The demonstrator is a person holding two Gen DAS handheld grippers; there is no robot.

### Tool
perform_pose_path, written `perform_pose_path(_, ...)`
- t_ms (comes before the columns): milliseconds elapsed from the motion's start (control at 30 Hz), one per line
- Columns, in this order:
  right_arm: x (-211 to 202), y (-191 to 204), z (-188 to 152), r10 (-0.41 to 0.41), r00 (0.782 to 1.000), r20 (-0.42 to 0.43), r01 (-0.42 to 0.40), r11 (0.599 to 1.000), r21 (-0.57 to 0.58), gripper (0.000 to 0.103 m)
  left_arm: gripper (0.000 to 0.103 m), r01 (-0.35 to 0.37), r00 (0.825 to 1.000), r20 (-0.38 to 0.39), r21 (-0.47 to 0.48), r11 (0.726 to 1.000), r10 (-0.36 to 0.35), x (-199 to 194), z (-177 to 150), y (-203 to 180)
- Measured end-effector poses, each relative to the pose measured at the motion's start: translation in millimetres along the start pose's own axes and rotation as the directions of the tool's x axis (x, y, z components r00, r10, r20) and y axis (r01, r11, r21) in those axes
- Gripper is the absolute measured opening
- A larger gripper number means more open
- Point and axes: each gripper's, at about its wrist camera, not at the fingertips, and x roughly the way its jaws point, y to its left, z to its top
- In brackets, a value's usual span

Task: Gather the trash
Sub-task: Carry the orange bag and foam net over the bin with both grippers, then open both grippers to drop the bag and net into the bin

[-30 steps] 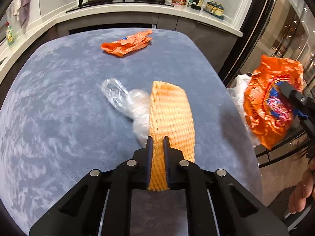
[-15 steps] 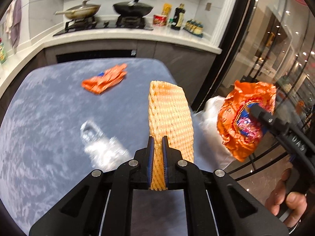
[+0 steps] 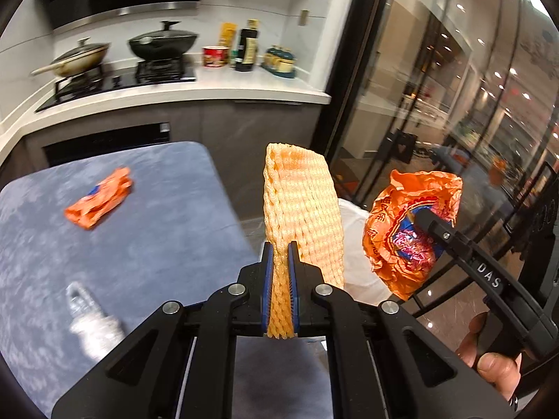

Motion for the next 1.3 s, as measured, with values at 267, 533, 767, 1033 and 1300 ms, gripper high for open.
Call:
perform_pose_path(267,8,-41,10,-0.064,0.998,-0.006,0.064,0.997,0.043,0.011,0.008,0.044,0.999,-0.035,0.064,0.997,-0.042,39,8,-46)
perform_pose_path(533,31,-64,14,-0.094,0.995,-0.035,0.096,0.993,0.063,0.011,0.008,0.053,0.996,-0.079,0.094,0.994,-0.046,75,10,-65)
perform_pose_path(767,57,-76,20,-0.115,0.991,-0.067,0.119,0.991,0.060,0.015,0.009,0.047,0.992,-0.123,0.116,0.992,-0.033,111,13,-79)
perform_pose_path(1033,70,-79,23,-0.134,0.988,-0.075,0.139,0.988,0.066,0.020,0.012,0.037,0.989,-0.144,0.125,0.991,-0.019,139,21,-86)
perform_pose_path(1300,74,-76,25,-0.134,0.989,-0.063,0.138,0.989,0.060,0.034,0.035,0.022,0.991,-0.133,0.113,0.993,-0.006,144,28,-85)
